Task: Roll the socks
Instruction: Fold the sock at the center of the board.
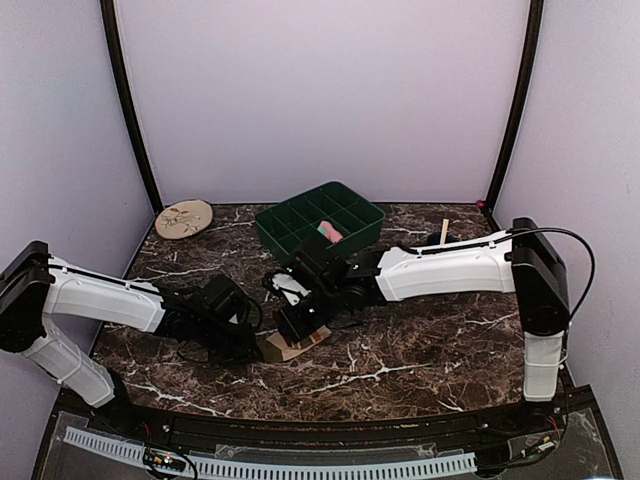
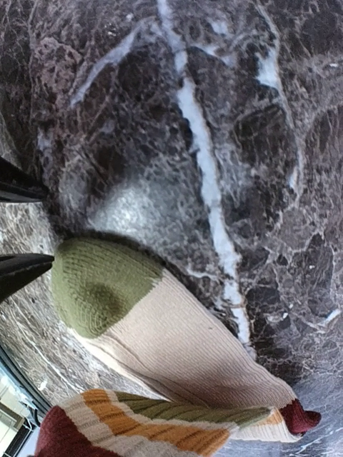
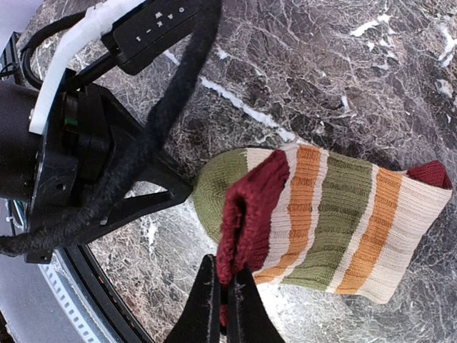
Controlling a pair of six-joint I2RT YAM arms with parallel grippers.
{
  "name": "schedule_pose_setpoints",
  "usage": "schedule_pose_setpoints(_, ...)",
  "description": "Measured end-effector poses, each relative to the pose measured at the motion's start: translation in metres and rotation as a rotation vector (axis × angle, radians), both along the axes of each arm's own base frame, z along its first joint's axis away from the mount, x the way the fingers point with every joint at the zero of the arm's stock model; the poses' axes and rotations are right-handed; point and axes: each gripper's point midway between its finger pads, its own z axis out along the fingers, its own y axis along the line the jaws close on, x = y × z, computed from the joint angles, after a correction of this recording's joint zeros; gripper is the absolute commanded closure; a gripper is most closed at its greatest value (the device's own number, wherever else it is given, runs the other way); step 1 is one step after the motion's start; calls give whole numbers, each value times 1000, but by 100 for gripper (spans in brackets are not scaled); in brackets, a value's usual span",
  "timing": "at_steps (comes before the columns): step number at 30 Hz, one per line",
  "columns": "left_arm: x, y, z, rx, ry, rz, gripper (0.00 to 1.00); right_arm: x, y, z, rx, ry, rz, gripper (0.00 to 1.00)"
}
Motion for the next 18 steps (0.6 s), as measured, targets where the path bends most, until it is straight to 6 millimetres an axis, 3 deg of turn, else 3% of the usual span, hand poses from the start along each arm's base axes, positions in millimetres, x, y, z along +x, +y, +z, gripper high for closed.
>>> schedule_pose_setpoints(18,10,-19,-1,-59,-11,17,76,-9,7,-22,-7,71,2,100)
